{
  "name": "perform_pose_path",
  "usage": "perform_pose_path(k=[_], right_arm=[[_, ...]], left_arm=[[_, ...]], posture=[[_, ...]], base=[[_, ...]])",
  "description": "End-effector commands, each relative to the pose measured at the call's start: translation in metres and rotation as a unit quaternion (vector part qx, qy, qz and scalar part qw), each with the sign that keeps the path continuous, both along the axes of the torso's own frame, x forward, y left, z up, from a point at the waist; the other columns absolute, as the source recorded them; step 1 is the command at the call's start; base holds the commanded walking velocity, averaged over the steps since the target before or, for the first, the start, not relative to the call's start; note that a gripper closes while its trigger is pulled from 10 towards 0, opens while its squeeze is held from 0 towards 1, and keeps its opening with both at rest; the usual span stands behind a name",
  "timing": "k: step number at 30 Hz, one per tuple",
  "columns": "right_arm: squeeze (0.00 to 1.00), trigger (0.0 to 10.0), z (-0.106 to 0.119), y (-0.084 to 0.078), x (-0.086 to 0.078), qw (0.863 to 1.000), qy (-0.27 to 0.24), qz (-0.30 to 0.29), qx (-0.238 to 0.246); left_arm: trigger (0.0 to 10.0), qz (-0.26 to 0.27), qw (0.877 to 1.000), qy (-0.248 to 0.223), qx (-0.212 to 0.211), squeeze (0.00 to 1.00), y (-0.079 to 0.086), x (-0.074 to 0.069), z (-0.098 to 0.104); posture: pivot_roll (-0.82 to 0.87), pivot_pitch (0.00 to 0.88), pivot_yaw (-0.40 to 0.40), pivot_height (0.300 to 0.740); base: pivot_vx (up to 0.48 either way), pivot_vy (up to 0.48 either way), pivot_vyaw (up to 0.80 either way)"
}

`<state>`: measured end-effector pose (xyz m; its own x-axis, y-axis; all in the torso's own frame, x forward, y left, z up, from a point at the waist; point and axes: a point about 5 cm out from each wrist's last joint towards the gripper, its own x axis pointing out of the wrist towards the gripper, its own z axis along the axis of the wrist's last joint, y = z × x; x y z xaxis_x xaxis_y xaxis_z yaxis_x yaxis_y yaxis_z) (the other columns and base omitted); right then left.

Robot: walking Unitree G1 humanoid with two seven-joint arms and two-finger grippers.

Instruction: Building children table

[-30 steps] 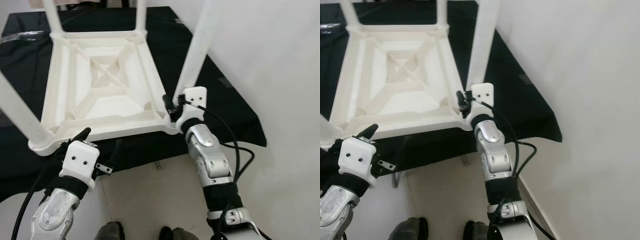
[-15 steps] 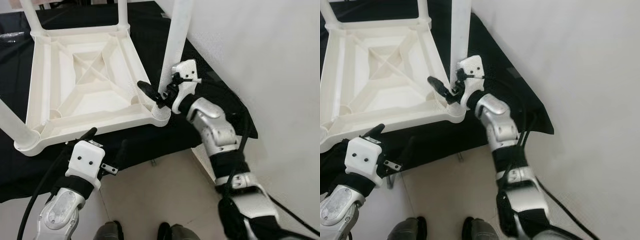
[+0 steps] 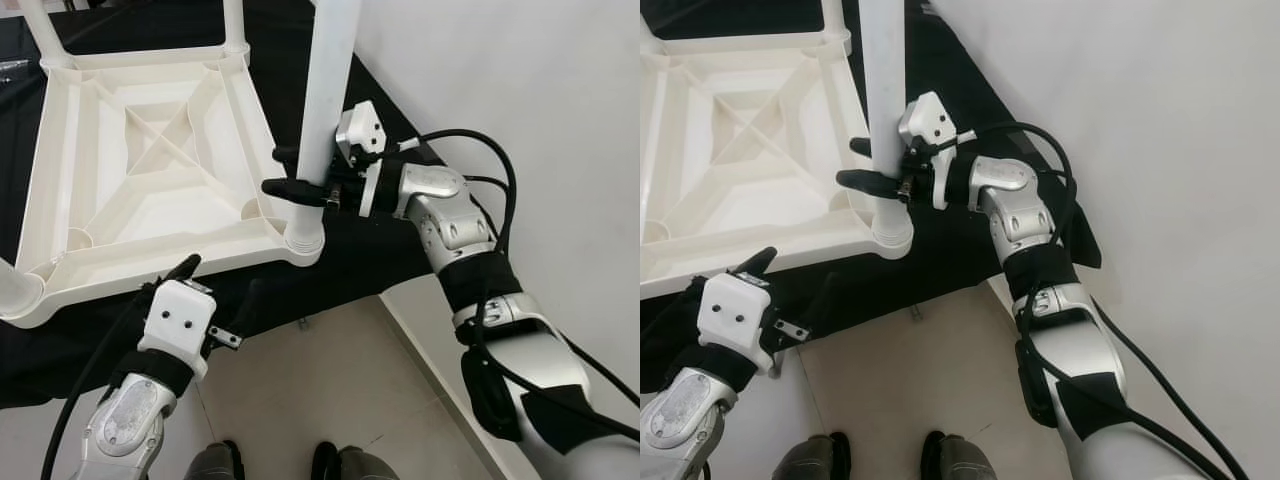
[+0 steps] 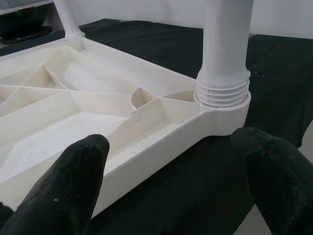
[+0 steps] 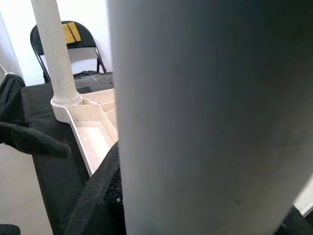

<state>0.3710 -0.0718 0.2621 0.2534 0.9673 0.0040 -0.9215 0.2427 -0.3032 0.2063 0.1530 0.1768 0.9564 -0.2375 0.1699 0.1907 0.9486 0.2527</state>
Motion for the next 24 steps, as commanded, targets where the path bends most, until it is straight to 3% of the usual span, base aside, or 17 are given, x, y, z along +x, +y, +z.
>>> perform_pose_path(k=[1,3,5,6,7,8,9,10,11,12,13,15,17,19,20,23,24], right_arm=[[0.0,0.0,-0.022,0.0,0.0,0.999,0.027,0.001,-0.037],[0.0,0.0,-0.028,-0.004,0.002,0.998,0.039,-0.016,-0.039],[0.0,0.0,-0.049,-0.015,0.008,0.99,0.079,-0.109,-0.038],[0.0,0.0,-0.049,-0.015,0.008,0.99,0.079,-0.109,-0.038],[0.0,0.0,-0.061,-0.021,0.01,0.981,0.094,-0.164,-0.043],[0.0,0.0,-0.079,-0.035,0.018,0.93,0.133,-0.342,-0.017],[0.0,0.0,-0.079,-0.035,0.018,0.93,0.133,-0.342,-0.017],[0.0,0.0,-0.102,-0.037,0.004,0.892,0.157,-0.424,-0.005],[0.0,0.0,-0.116,-0.04,-0.008,0.863,0.173,-0.475,0.004],[0.0,0.0,-0.116,-0.04,-0.008,0.863,0.173,-0.475,0.004],[0.0,0.0,-0.129,-0.011,-0.04,0.858,0.22,-0.462,0.036],[0.0,0.0,-0.129,-0.011,-0.04,0.858,0.22,-0.462,0.036],[0.0,0.0,-0.128,-0.001,-0.045,0.864,0.218,-0.452,0.041],[0.0,0.0,-0.121,0.016,-0.04,0.885,0.206,-0.416,0.04],[0.0,10.0,-0.115,0.021,-0.034,0.892,0.194,-0.407,0.036],[0.0,10.0,-0.107,0.023,-0.027,0.898,0.185,-0.397,0.048],[1.0,10.0,-0.095,0.025,-0.022,0.903,0.174,-0.389,0.06]], left_arm=[[10.0,-0.008,1.0,0.007,-0.006,0.0,-0.003,-0.001,-0.004],[10.0,-0.01,1.0,0.007,-0.007,0.0,-0.003,-0.001,-0.004],[10.0,-0.018,1.0,0.006,-0.011,0.0,-0.006,-0.001,-0.004],[10.0,-0.018,1.0,0.006,-0.011,0.0,-0.006,-0.001,-0.004],[10.0,-0.021,1.0,0.006,-0.013,0.0,-0.008,-0.002,-0.004],[10.0,-0.024,1.0,0.007,-0.015,0.0,-0.009,-0.003,-0.004],[10.0,-0.024,1.0,0.007,-0.015,0.0,-0.009,-0.003,-0.004],[10.0,-0.027,0.999,0.011,-0.016,0.0,-0.009,-0.004,-0.005],[10.0,-0.029,0.999,0.013,-0.017,0.0,-0.01,-0.005,-0.006],[10.0,-0.029,0.999,0.013,-0.017,0.0,-0.01,-0.005,-0.006],[10.0,-0.029,0.999,0.018,-0.02,0.0,-0.01,-0.006,-0.007],[10.0,-0.029,0.999,0.018,-0.02,0.0,-0.01,-0.006,-0.007],[10.0,-0.031,0.999,0.018,-0.023,0.0,-0.011,-0.005,-0.007],[10.0,-0.041,0.999,0.017,-0.022,0.0,-0.014,-0.003,-0.007],[10.0,-0.043,0.999,0.016,-0.021,0.0,-0.014,-0.002,-0.007],[10.0,-0.042,0.999,0.014,-0.021,0.0,-0.014,0.0,-0.007],[10.0,-0.039,0.999,0.013,-0.022,0.0,-0.013,0.001,-0.007]], posture=[[0.23,0.194,-0.134,0.74],[0.23,0.193,-0.134,0.74],[0.22,0.194,-0.147,0.74],[0.22,0.194,-0.147,0.74],[0.22,0.195,-0.153,0.74],[0.21,0.199,-0.154,0.74],[0.21,0.199,-0.154,0.74],[0.22,0.21,-0.152,0.74],[0.22,0.21,-0.152,0.74],[0.22,0.21,-0.152,0.74],[0.2,0.208,-0.126,0.74],[0.2,0.208,-0.126,0.74],[0.2,0.208,-0.126,0.74],[0.19,0.203,-0.13,0.74],[0.19,0.2,-0.131,0.74],[0.19,0.195,-0.131,0.74],[0.19,0.195,-0.128,0.74]], base=[[0.0,0.0,0.0],[0.0,0.0,0.0],[0.0,0.0,0.0],[0.0,0.0,0.0],[0.0,0.0,0.0],[0.0,0.0,0.0],[0.0,0.0,0.0],[0.0,0.0,0.0],[0.0,0.0,0.0],[0.0,0.0,0.0],[0.0,0.0,0.0],[0.0,0.0,0.0],[0.0,0.0,0.0],[0.0,0.0,0.0],[0.0,0.0,0.0],[0.0,0.0,0.0],[0.0,0.0,0.0]])
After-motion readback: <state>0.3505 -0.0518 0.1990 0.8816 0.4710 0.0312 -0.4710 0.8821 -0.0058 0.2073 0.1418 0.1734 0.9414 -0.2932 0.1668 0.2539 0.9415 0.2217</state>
